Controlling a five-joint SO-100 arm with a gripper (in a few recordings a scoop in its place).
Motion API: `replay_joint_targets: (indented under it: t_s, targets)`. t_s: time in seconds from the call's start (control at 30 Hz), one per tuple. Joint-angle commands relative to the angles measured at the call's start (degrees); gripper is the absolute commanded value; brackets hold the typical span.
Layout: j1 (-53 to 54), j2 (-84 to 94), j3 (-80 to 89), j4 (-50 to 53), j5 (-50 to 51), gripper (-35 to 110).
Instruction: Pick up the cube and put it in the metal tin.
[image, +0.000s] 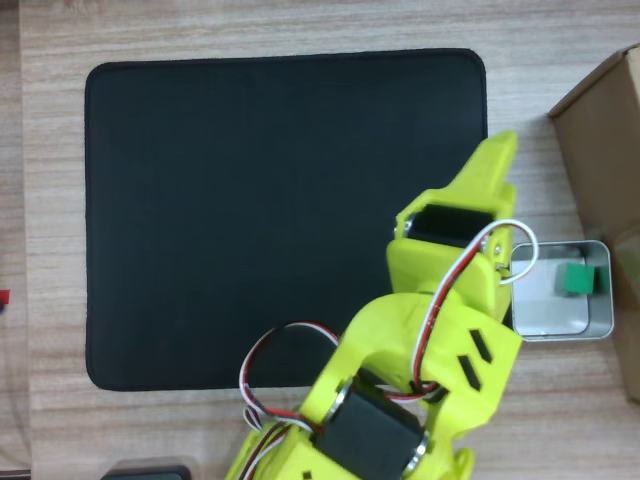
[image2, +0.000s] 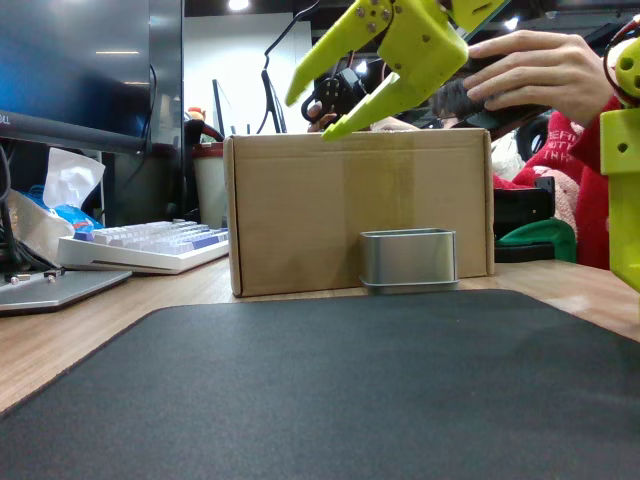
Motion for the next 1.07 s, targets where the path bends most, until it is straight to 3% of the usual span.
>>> replay_joint_targets:
  t_s: [0.0, 0.2, 0.43, 0.73, 0.87, 1.03]
  targets:
    - [-2.9, 3.3, -1.6, 2.3, 1.8, 11]
    - [-12.3, 11.6, 0.5, 4.0, 17.1, 8]
    - [-25.0, 21.5, 12.4, 4.0, 24.5, 0]
    - [-31.6, 40.3, 30.8, 5.9, 25.4, 0]
    - [-31.3, 40.3, 34.5, 4.6, 26.5, 0]
    - [-31.9, 40.3, 34.7, 10.7, 27.8, 0]
